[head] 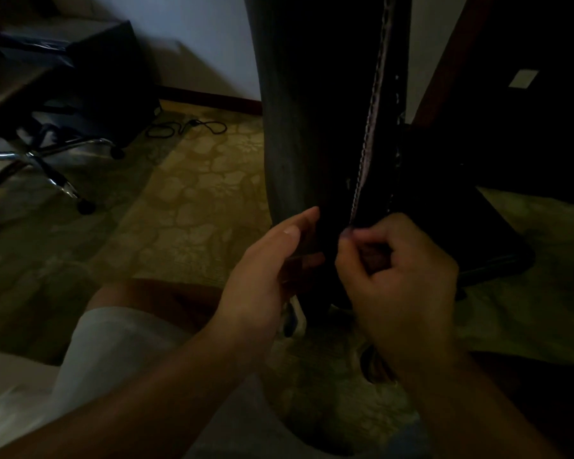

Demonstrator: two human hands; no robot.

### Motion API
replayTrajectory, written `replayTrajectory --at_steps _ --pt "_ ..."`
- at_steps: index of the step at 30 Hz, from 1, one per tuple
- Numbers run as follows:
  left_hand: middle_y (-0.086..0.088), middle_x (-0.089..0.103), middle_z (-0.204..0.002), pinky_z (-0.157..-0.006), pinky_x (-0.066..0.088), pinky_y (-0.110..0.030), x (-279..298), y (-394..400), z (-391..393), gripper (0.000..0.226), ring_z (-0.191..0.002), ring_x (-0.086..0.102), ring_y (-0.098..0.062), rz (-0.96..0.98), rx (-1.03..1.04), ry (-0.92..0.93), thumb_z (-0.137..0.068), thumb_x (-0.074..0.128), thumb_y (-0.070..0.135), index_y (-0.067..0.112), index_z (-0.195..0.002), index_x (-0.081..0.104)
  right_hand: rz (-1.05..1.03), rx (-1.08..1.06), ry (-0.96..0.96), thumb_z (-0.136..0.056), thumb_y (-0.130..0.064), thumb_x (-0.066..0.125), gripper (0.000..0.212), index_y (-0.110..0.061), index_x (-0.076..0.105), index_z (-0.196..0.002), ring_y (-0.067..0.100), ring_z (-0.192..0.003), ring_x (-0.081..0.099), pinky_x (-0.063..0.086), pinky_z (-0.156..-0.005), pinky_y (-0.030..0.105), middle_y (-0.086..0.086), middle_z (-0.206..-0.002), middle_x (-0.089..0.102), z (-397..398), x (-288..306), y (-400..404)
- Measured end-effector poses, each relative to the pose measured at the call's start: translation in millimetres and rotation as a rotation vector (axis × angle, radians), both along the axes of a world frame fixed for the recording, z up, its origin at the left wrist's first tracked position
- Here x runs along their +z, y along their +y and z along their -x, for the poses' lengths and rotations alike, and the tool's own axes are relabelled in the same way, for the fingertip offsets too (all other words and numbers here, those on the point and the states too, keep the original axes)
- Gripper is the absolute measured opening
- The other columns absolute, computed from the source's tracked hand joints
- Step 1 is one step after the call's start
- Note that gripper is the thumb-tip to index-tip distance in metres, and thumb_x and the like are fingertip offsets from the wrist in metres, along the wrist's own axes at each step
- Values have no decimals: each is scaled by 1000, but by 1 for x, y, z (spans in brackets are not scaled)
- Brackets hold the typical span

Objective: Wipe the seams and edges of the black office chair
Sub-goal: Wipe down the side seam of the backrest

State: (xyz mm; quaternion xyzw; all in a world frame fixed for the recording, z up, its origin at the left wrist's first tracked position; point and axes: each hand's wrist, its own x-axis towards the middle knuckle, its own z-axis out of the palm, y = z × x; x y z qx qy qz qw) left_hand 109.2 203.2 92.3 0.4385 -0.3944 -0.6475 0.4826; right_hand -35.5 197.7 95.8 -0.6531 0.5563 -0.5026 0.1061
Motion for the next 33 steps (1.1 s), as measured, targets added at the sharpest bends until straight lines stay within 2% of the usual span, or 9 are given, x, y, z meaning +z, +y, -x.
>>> replayTrajectory --at_steps 5,9,12,16,20,24,28,31,33 --pt "13 66 -133 -104 47 -45 -2 0 -2 55 -124 63 -22 12 -19 -6 -89 43 46 29 -139 58 -16 -70 -100 -84 -34 67 10 -32 58 -86 -3 -75 63 48 -58 7 -21 -70 57 1 2 -2" --pt "11 67 -132 -103 47 -43 -4 0 -4 56 -123 63 -21 23 -18 -5 -87 42 45 28 -138 60 -5 -25 -53 -85 -34 66 9 -26 61 -86 0 -74 62 47 -56 7 -17 -71 59 -3 2 0" --pt "12 67 -132 -104 47 -44 -4 0 -2 55 -122 64 -21 41 -14 -15 -87 41 46 30 -136 60 -31 -65 -189 -85 -30 70 11 -30 59 -86 -5 -75 63 45 -56 4 -19 -73 60 1 5 -3" --pt "11 66 -133 -98 47 -40 -5 0 -3 56 -121 64 -21 31 -16 -8 -88 42 45 27 -138 59 30 -6 -43 -85 -28 68 9 -21 62 -85 -1 -72 62 45 -59 5 -16 -72 60 -2 4 -1" --pt "10 66 -133 -99 47 -42 -5 -1 -3 56 -122 63 -23 45 -19 -13 -88 41 46 27 -138 59 -25 -81 -153 -84 -26 71 17 -32 56 -84 -11 -73 60 43 -57 2 -22 -69 56 4 7 -5" --pt "7 67 -133 -96 48 -39 -4 -1 -4 57 -121 65 -22 32 -18 0 -88 41 45 25 -138 59 20 -2 -22 -85 -29 70 11 -26 60 -83 -8 -72 59 42 -59 1 -18 -70 57 -2 7 -1" --pt "10 66 -133 -104 46 -46 -1 0 -4 57 -122 64 -22 31 -36 -15 -88 42 47 27 -139 58 -35 -50 -163 -84 -21 73 18 -30 57 -82 -12 -71 60 41 -56 0 -20 -68 57 4 9 -4" --pt "7 70 -127 -91 52 -35 2 0 -5 48 -115 68 -18 47 -26 -12 -93 48 42 24 -135 60 -15 23 -88 -85 -29 68 8 -27 60 -85 -4 -72 63 44 -58 3 -16 -70 60 -3 8 0" --pt "4 71 -124 -91 53 -38 2 -2 -5 44 -112 69 -19 57 -7 -18 -93 48 40 24 -131 63 -43 20 -129 -84 -32 67 9 -29 59 -83 -2 -70 63 46 -56 7 -14 -71 63 -4 7 -1"
